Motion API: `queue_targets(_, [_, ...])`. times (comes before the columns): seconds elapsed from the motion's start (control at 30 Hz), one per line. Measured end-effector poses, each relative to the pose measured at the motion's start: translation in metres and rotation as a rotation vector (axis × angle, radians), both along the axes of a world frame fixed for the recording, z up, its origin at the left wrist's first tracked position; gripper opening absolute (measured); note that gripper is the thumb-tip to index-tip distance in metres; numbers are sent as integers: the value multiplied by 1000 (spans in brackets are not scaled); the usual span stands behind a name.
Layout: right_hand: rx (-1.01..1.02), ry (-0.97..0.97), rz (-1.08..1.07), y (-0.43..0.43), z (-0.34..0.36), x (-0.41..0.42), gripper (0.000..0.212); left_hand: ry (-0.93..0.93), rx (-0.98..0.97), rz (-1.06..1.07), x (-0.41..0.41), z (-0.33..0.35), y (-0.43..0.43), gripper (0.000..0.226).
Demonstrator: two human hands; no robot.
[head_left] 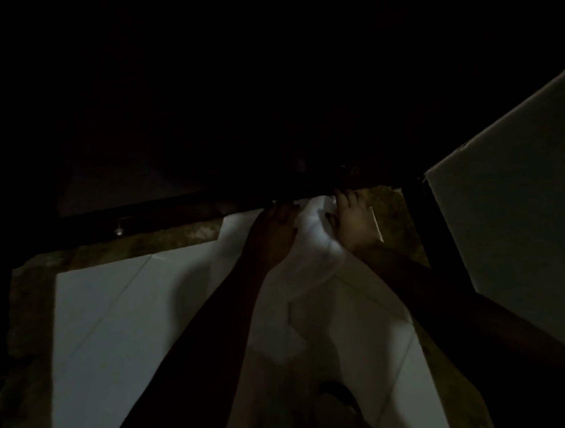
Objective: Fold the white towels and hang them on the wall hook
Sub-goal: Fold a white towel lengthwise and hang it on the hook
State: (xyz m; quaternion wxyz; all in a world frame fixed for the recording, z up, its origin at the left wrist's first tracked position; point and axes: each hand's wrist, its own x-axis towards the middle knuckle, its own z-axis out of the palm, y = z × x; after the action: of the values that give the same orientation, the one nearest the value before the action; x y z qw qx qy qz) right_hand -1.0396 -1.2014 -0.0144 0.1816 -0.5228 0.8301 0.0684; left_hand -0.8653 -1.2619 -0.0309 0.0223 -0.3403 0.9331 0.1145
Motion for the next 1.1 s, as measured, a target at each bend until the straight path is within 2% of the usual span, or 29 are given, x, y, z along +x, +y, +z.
queue_targets(0.07, [-104,22,-38,-8,-36,-15,57,75,41,-43,-18,-36,-19,56])
queue_targets(0.13, [-214,49,-63,-7,-67,-29,51,66,172,-44,-30,-68,-28,60])
queue_targets(0.17, [-270,40,-76,-6,-81,-36,47,66,174,-39,-35,-82,-29,61])
queue_targets(0.33, [-485,-150,-92,1,-118,-52,26,120,25,85,-59,-113,-33,49])
queue_targets(0.4, [-555,-199,-50,8,-113,-49,22,92,-20,83,-59,-110,-36,41])
queue_targets(0.47, [-534,-230,31,15,-93,-45,20,127,24,48,-50,-90,-37,34])
queue_targets(0.53, [-475,-267,115,24,-61,-40,17,225,212,74,-34,-58,-38,31])
queue_targets(0.63, [-396,-338,150,39,0,-28,18,233,529,218,-6,3,-35,39])
queue_targets(0.7, [-388,-401,132,45,50,-15,20,265,677,231,7,46,-23,28])
queue_targets(0.77, [-356,-479,89,47,106,2,22,266,816,200,15,96,-8,42])
queue_targets(0.83, [-309,-544,45,46,167,17,24,268,855,182,21,149,10,49])
queue_targets(0.97, [-214,-601,136,38,295,36,28,408,867,378,41,268,27,34])
queue_targets(1.1, [-186,-755,122,27,444,46,24,358,858,407,69,419,15,29])
